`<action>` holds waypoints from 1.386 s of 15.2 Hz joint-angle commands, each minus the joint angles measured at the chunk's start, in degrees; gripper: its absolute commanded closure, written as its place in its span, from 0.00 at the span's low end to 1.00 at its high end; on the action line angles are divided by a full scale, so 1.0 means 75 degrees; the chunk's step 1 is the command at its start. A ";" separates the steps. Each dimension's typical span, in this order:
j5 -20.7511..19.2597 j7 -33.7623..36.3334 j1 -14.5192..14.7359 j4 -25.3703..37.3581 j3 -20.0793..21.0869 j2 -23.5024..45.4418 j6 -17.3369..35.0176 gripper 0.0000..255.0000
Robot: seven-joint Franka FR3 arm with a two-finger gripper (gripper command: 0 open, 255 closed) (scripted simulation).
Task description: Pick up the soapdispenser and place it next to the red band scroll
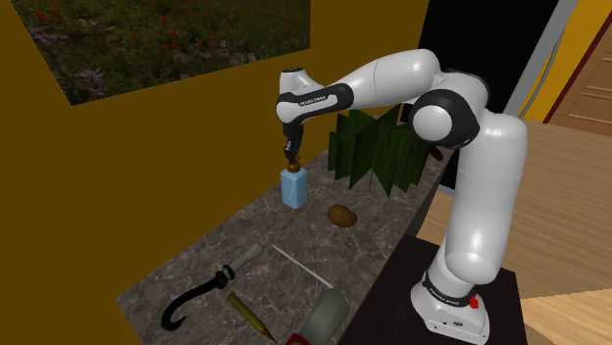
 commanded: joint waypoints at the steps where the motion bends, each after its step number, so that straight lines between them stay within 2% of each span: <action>1: 0.0000 0.0000 0.0000 -0.0001 0.0000 0.0001 -0.0001 1.00; 3: 0.0000 0.0000 0.0000 -0.0004 0.0000 0.0000 0.0001 1.00; 21: -0.0042 0.0017 -0.0005 0.1530 -0.0016 -0.0241 -0.1770 1.00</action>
